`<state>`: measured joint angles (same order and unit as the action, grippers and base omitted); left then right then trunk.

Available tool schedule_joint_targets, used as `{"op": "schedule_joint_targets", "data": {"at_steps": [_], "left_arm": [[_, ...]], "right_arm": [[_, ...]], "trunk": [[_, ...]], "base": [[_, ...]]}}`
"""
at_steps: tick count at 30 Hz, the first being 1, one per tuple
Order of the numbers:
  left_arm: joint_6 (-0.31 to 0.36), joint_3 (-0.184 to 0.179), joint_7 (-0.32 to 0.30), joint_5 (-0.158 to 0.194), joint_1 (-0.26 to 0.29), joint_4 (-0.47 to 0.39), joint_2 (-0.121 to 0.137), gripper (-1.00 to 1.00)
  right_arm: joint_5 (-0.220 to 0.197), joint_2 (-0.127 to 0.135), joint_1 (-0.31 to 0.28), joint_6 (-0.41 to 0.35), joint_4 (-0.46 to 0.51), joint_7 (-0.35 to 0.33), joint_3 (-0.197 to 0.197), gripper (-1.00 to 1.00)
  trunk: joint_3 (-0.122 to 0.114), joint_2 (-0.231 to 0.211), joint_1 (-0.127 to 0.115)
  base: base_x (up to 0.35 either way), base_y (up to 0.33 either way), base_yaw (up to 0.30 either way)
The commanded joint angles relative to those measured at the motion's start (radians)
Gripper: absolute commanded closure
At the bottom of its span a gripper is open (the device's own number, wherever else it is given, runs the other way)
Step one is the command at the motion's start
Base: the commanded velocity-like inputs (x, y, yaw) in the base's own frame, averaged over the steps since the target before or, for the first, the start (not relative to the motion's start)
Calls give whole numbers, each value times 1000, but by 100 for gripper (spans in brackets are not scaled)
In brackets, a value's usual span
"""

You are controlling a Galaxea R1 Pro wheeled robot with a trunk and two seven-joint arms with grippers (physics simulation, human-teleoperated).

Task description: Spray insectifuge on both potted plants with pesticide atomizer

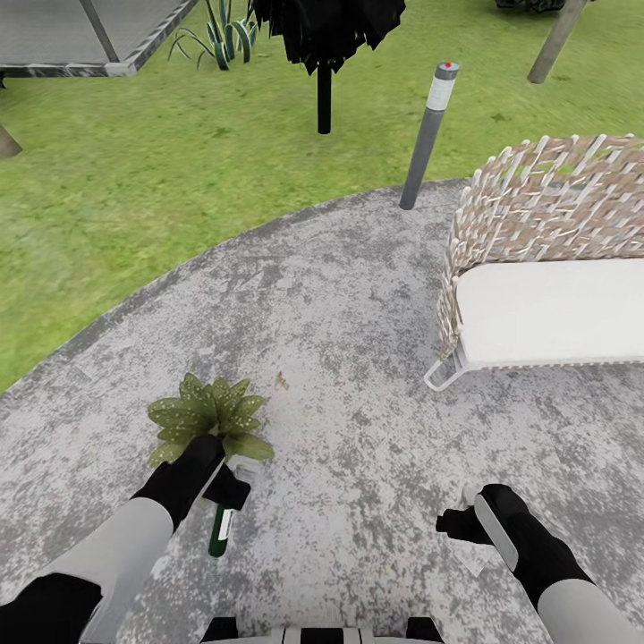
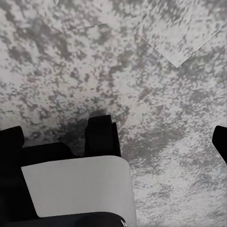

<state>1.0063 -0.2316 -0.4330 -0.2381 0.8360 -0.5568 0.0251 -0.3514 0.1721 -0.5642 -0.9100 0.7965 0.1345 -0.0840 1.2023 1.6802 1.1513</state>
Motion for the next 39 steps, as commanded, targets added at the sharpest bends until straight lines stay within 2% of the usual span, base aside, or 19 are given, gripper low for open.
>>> {"op": "schedule_joint_targets", "data": {"at_steps": [1,15,21,39], "left_arm": [[2,-5,-10,-10,2,-2,1,100],[7,-4,-10,-10,28,-2,1,100],[8,-3,-10,-10,50,-2,1,100],[8,-4,-10,-11,65,-6,4,100]], "right_arm": [[-11,1,0,-3,1,10,-5,-100],[-11,1,0,-3,1,10,-5,-100],[-11,2,0,-3,1,10,-5,-100],[-11,1,0,-3,1,10,-5,-100]], "trunk": [[1,0,0],[0,0,0],[-9,0,0],[-36,0,0]], "base": [[0,0,0],[0,0,0],[0,0,0],[0,0,0]]}}
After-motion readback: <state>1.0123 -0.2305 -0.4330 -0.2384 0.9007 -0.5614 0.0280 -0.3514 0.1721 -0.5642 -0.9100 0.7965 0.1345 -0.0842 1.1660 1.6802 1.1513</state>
